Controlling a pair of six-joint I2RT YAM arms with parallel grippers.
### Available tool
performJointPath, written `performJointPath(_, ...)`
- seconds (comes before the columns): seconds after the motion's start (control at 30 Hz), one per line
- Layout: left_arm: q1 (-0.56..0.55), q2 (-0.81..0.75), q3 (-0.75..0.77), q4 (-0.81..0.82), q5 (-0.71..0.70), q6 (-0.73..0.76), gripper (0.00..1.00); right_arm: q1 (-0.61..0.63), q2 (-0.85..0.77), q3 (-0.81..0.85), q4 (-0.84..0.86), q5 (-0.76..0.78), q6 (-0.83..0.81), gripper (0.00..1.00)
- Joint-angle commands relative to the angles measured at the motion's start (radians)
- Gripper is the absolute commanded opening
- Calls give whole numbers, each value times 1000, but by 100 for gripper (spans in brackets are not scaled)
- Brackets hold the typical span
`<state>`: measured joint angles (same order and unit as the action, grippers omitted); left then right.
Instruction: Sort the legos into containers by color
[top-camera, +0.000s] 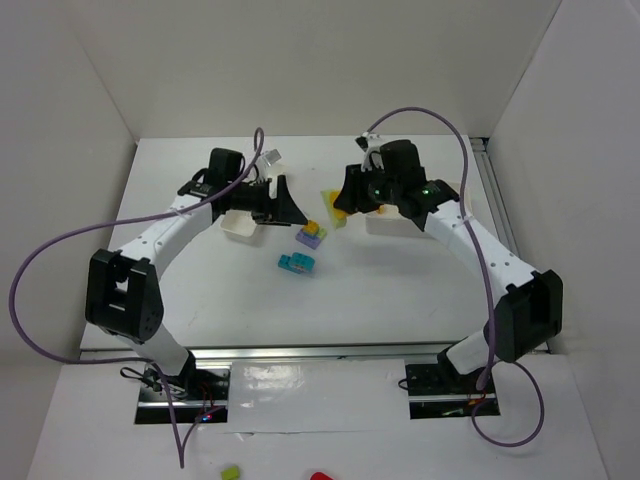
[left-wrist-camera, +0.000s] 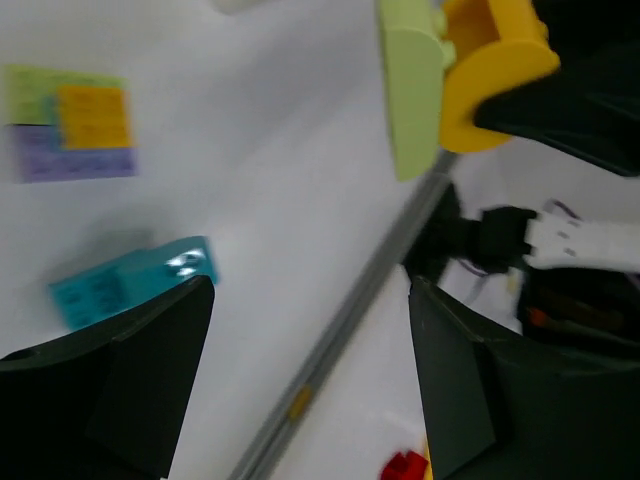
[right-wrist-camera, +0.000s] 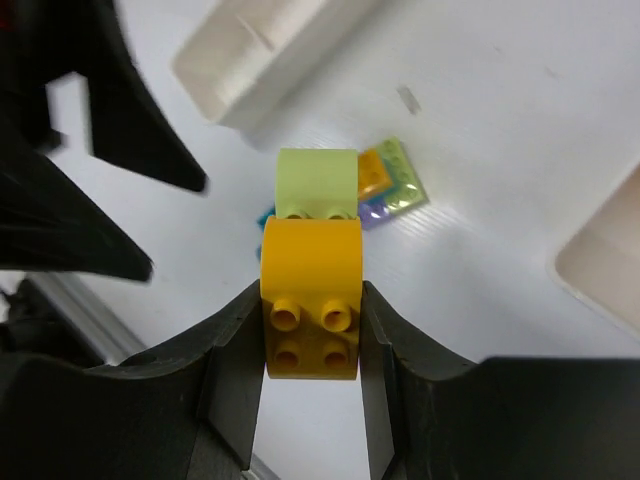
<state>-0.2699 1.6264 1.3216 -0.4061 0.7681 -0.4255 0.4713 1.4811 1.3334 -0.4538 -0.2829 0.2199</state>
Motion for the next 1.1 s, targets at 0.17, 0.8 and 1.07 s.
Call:
performJointPath(0.17, -8, -48, -159, 530, 482, -202, 90, -54, 11, 7, 122, -461, 73, 32)
performJointPath(0.8, -17, 1, -137, 773, 554, -318, 74, -82, 44, -23, 264, -703, 170, 32)
performJointPath(1.07, -37, 10, -107, 745, 586, -288, 41, -82, 53, -42, 303, -722, 200, 32)
